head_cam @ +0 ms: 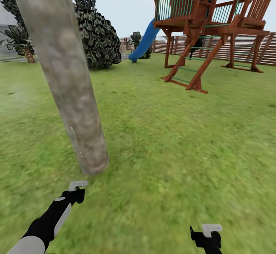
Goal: In the garden, pick up the pesticide atomizer on the floor and spray pesticide onto both trees until each tree trunk is fully covered.
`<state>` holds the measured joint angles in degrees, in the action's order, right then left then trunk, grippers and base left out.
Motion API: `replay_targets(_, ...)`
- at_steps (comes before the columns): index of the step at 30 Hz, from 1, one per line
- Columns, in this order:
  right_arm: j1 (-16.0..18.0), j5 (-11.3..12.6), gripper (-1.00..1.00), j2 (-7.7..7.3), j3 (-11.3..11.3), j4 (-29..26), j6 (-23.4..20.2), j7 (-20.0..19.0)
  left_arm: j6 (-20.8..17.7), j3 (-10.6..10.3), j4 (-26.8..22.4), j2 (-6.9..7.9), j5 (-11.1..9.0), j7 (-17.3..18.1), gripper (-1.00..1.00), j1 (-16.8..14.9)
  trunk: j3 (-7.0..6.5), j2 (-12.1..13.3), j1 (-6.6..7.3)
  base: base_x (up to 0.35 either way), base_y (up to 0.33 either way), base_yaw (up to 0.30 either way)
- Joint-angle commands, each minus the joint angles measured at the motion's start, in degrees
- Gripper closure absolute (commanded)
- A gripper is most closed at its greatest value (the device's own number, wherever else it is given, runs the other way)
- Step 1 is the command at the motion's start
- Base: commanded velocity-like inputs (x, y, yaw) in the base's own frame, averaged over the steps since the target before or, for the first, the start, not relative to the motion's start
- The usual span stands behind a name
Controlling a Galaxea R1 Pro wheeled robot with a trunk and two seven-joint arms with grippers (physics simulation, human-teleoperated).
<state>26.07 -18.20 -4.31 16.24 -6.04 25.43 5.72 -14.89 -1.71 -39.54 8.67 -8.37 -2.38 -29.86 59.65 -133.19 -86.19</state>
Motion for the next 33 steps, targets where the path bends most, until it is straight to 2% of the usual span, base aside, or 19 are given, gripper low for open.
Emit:
replay_targets(1,0.03,-0.59,-1.0,0.0,0.3,0.07,0.17,0.25,-0.32,-0.18,-0.1,0.04,-0.59,-0.3,1.0,-0.03,0.05,-0.02,0.01,0.019,-0.269,0.278)
replay_targets(15,0.03,-0.57,-1.0,-0.03,0.33,0.07,0.18,0.25,-0.32,-0.14,-0.1,0.02,-0.71,-0.43,1.0,-0.03,0.05,-0.02,0.01,0.033,-0.273,0.042)
replay_targets(29,0.03,-0.6,-1.0,-0.02,0.28,0.07,0.19,0.25,-0.32,-0.14,-0.02,-0.05,-0.77,-0.43,1.0,-0.03,0.05,-0.02,0.01,0.164,-0.251,0.267)
replay_targets(33,0.03,-0.61,-1.0,0.0,0.33,0.07,0.23,0.25,-0.32,-0.14,-0.01,-0.05,-0.77,-0.43,1.0,-0.03,0.05,-0.02,0.01,0.214,-0.218,0.078)
